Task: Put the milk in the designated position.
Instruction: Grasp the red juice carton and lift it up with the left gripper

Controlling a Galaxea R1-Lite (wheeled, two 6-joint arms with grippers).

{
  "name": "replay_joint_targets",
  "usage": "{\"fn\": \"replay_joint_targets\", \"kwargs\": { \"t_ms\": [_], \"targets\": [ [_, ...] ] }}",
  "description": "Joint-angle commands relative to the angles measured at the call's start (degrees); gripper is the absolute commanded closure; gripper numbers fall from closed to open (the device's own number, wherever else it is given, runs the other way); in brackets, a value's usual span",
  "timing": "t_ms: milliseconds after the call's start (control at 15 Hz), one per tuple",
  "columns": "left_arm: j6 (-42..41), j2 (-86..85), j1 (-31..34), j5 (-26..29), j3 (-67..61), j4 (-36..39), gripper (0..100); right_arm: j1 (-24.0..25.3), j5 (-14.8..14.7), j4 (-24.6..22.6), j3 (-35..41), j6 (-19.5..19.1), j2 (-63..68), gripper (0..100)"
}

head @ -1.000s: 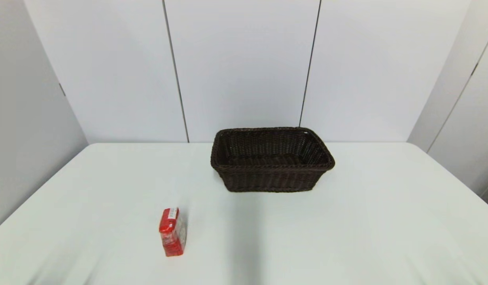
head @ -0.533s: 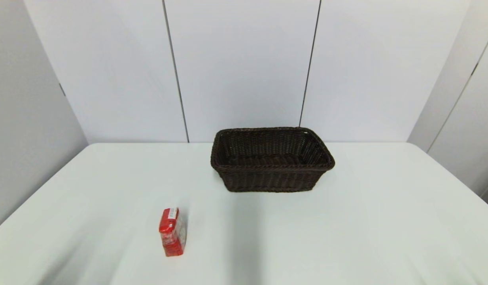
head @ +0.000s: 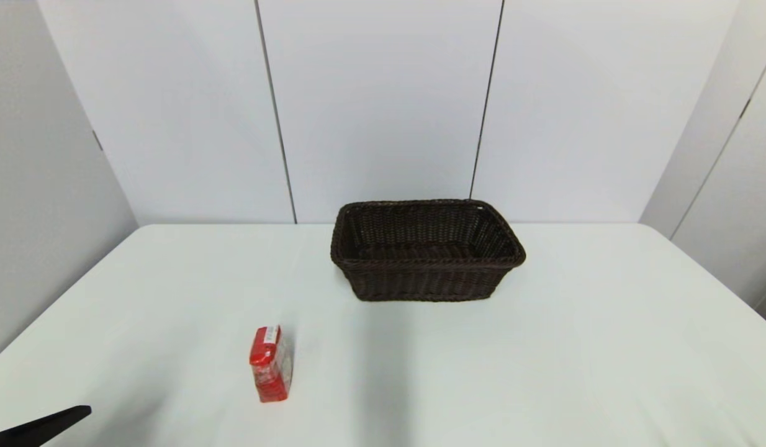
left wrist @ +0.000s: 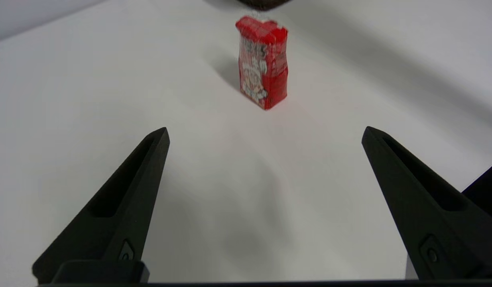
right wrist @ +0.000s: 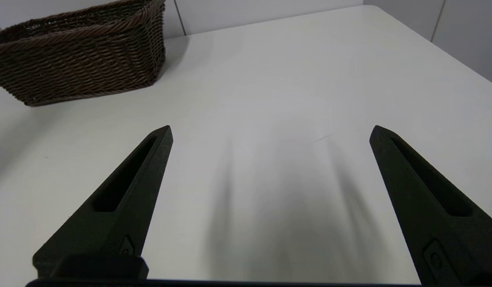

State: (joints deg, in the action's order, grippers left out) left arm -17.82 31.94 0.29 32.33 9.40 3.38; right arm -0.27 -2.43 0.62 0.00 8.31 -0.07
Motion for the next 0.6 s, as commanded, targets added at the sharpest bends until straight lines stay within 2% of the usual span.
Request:
{"fn": "replay_joint_targets", "kwargs": {
  "t_ms": [67, 267, 600],
  "targets": [
    [-2.7, 8.9, 0.1, 2.9, 0.3, -0.3, 0, 0.0, 0.0, 0.0, 0.0, 0.0, 0.1, 0],
    [-5.3, 15.5, 0.3, 5.6, 1.1, 0.1, 0, 0.0, 0.0, 0.0, 0.0, 0.0, 0.1, 0],
    [-14.5, 28.2, 0.5, 9.2, 6.6, -0.4, 0, 0.0, 0.0, 0.0, 0.0, 0.0, 0.1, 0]
  ]
}}
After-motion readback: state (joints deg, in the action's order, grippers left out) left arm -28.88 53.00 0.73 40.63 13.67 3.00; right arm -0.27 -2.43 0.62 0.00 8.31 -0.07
